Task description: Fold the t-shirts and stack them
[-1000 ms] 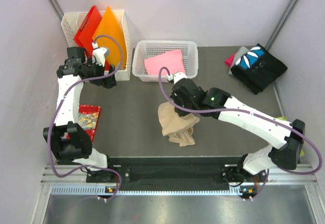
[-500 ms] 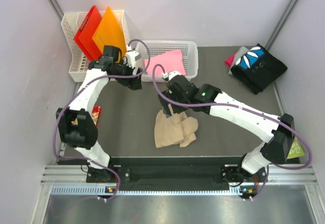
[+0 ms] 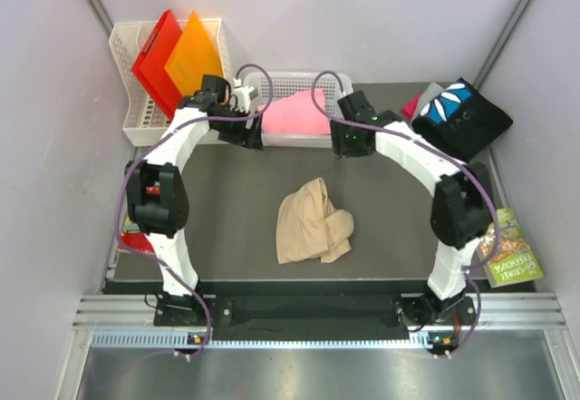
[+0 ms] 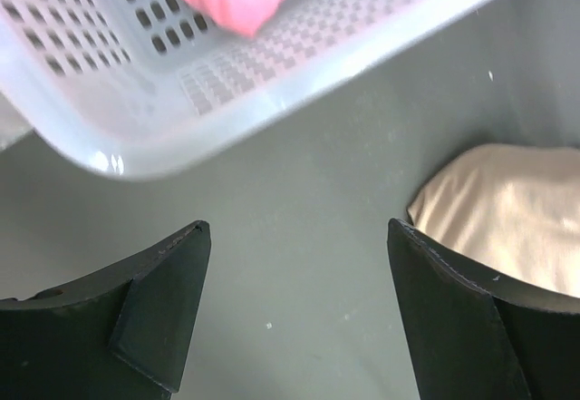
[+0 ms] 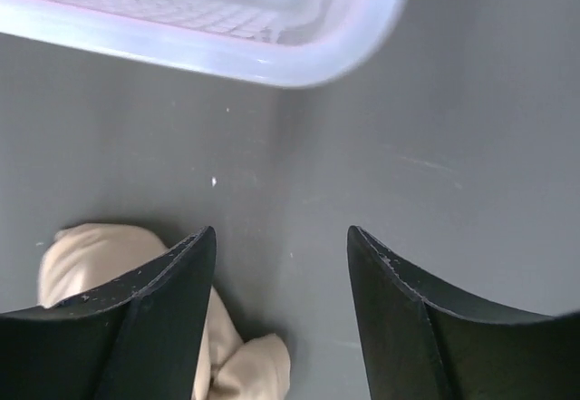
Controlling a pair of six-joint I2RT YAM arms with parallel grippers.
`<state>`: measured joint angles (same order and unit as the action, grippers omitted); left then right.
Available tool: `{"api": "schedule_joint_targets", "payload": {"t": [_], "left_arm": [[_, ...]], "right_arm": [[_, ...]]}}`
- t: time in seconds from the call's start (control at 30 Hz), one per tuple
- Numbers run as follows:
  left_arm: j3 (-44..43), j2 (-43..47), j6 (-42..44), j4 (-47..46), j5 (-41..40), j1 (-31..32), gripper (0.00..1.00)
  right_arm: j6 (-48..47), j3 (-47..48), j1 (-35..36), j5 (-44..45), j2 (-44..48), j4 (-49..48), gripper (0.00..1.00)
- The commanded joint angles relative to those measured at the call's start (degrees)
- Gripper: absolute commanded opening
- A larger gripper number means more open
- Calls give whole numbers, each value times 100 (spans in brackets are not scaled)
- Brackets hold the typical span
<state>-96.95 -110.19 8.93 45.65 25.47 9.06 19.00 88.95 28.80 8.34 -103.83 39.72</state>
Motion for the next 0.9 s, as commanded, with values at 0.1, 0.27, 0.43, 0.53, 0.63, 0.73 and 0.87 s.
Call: {"api": "schedule_joint_targets", "payload": {"t": [0.1,0.27,0.43,0.53,0.63,0.73,0.87], "left_arm": [[-685,-503,-155,-188,-104,26,83],[-782,-731,-172,-214,-183,26,83],[-1054,-1100,-181,-188,-332,26,83],[-1300,-1293,-198,-162,-385,26,83],[-1537,-1470,-199,-83,-394,26,83],[-1678,-1514,-137,-21,-412,26,83],[-1504,-1339,3,-30,-447,26,83]], "right_arm": [[-187,1019,-102,-359,-997,-17,59],[-187,1326,-243,-438,-1306,0,59],[-222,1721,-375,-509,-1613,70,58],[-257,1950,-454,-535,-1807,158,58],[-327,2205,-515,-553,-2000,264,58],[-362,2399,-577,-570,-2132,299,58],[-380,2610,-612,-632,-2290,317,58]]}}
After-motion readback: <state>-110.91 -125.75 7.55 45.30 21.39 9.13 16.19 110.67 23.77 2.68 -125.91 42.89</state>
